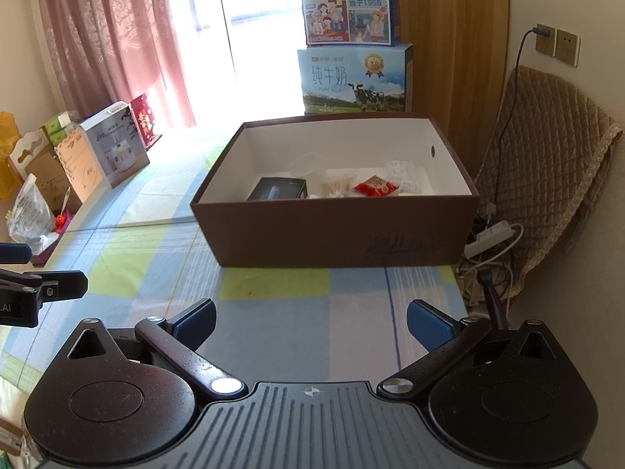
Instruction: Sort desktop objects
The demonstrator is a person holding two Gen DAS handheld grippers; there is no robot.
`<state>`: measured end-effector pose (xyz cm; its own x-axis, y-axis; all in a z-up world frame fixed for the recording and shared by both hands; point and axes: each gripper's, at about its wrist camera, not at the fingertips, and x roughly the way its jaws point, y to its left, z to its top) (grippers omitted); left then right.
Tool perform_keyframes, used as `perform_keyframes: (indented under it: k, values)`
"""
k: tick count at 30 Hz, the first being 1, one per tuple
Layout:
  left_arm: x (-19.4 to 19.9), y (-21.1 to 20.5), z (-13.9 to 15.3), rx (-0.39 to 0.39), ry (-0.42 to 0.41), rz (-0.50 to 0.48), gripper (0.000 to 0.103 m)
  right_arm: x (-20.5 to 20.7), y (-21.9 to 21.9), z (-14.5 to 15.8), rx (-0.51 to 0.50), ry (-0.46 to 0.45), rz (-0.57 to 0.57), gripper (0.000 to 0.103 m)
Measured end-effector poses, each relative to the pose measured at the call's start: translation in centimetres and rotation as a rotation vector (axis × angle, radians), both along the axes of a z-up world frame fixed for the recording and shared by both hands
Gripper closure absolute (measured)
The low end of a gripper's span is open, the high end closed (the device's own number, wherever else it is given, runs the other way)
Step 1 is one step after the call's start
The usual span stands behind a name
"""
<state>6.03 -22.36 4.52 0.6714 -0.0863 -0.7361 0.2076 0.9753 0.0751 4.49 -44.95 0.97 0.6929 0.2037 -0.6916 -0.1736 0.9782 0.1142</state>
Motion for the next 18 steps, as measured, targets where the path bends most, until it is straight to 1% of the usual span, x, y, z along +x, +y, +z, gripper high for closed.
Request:
perform_keyframes:
  k: [10, 18]
  values:
    - [-3.3, 1.2, -0.3, 0.006, 0.007, -0.007, 0.001, -2.7, 1.2, -0.2, 0.006, 0.006, 0.002, 0.002]
    - [-5.0, 1.9, -1.0, 0.014, 0.024, -0.018, 0.001, -4.1, 2.0, -0.5, -0.005, 0.023, 0.009, 0.002]
